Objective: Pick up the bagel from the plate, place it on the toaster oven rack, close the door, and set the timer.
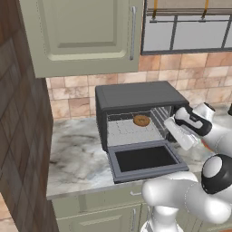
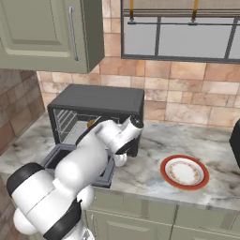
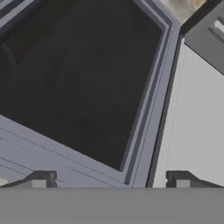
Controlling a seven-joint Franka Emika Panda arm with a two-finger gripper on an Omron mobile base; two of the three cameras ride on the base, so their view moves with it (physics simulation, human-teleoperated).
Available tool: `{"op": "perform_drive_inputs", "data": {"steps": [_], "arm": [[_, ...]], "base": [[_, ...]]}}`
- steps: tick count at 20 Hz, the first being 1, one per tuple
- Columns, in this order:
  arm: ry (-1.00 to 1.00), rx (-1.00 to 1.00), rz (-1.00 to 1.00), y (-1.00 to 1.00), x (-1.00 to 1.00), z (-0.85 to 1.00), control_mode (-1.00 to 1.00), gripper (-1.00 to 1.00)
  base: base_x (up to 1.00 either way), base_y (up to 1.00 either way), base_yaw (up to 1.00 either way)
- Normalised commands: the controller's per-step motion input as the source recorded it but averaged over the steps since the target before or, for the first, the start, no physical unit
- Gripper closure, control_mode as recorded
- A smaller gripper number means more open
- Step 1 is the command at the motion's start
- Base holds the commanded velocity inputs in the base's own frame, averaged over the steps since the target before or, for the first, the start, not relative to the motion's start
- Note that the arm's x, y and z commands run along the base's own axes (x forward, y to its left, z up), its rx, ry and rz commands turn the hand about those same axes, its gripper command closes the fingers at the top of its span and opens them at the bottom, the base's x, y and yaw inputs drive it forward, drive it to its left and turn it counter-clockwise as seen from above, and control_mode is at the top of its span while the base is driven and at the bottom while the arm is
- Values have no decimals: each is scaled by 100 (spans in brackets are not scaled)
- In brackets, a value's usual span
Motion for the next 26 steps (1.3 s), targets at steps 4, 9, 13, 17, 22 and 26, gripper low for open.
{"op": "perform_drive_inputs", "data": {"steps": [4,9,13,17,22,26], "arm": [[14,10,0,-32,0,39,-100,-100],[4,11,4,-54,-18,28,-100,-100],[-7,3,4,-59,-57,0,-100,-100],[-5,0,7,-40,-51,0,-100,-100],[-11,4,11,-1,-7,-18,-100,-100],[-4,7,1,0,-14,-61,-100,-100]], "base": [[0,0,0],[0,0,0],[0,0,0],[0,0,0],[0,0,0],[0,0,0]]}}
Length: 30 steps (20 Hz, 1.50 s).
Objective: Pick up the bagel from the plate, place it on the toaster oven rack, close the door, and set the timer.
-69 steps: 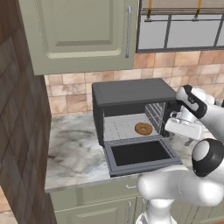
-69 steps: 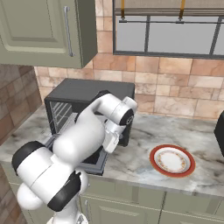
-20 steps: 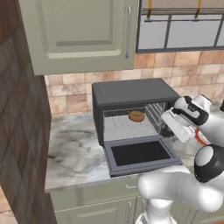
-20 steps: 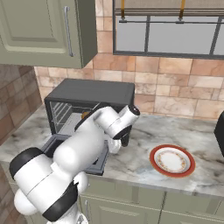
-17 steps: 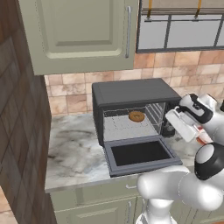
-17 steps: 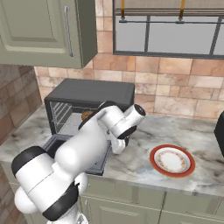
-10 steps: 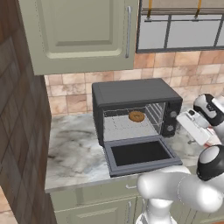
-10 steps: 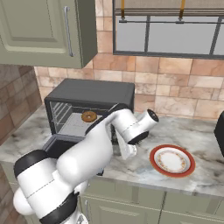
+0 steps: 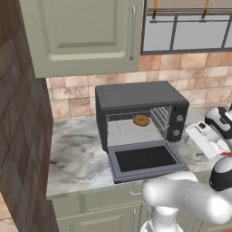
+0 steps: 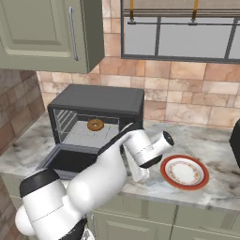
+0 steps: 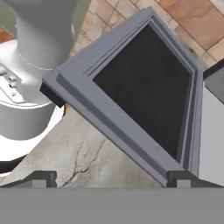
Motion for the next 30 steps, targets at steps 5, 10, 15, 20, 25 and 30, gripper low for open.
{"op": "perform_drive_inputs", "data": {"steps": [5,10,15,20,25,30], "arm": [[0,9,0,0,-7,-62,-100,-100],[3,15,0,0,-7,-57,-100,-100],[6,11,-4,0,0,-21,-100,-100],[23,8,-2,0,0,-12,-100,-100],[7,8,-5,13,0,-17,-100,-100],[0,9,-8,29,0,-21,-100,-100]], "base": [[0,0,0],[0,0,0],[0,0,0],[0,0,0],[0,0,0],[0,0,0]]}}
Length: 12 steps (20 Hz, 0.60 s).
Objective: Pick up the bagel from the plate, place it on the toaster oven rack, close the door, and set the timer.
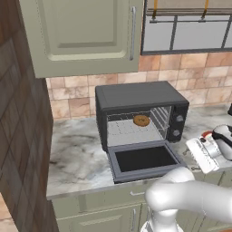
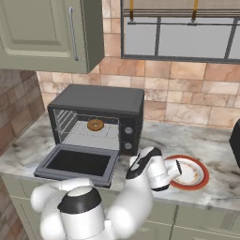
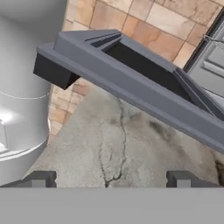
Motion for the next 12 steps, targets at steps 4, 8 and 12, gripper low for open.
{"op": "perform_drive_inputs", "data": {"steps": [4,8,12], "arm": [[4,18,-3,31,-9,-9,-100,-100],[17,21,-1,42,-16,0,-100,-100],[25,17,-1,34,-22,6,-100,-100]], "base": [[0,0,0],[0,0,0],[0,0,0]]}}
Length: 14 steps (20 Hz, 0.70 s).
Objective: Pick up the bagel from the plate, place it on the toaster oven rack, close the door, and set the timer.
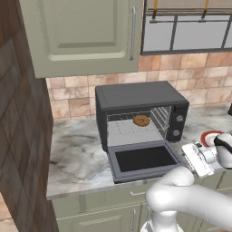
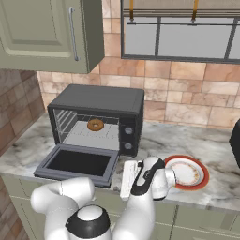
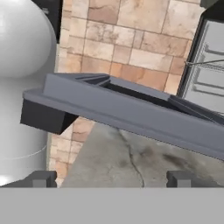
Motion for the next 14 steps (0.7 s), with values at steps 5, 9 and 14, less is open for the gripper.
{"op": "perform_drive_inputs", "data": {"steps": [5,9,14], "arm": [[25,6,-1,40,-3,1,-100,-100],[11,0,-5,51,-1,-14,-100,-100],[12,3,-7,49,-23,-1,-100,-100]], "base": [[0,0,0],[0,0,0],[0,0,0]]}}
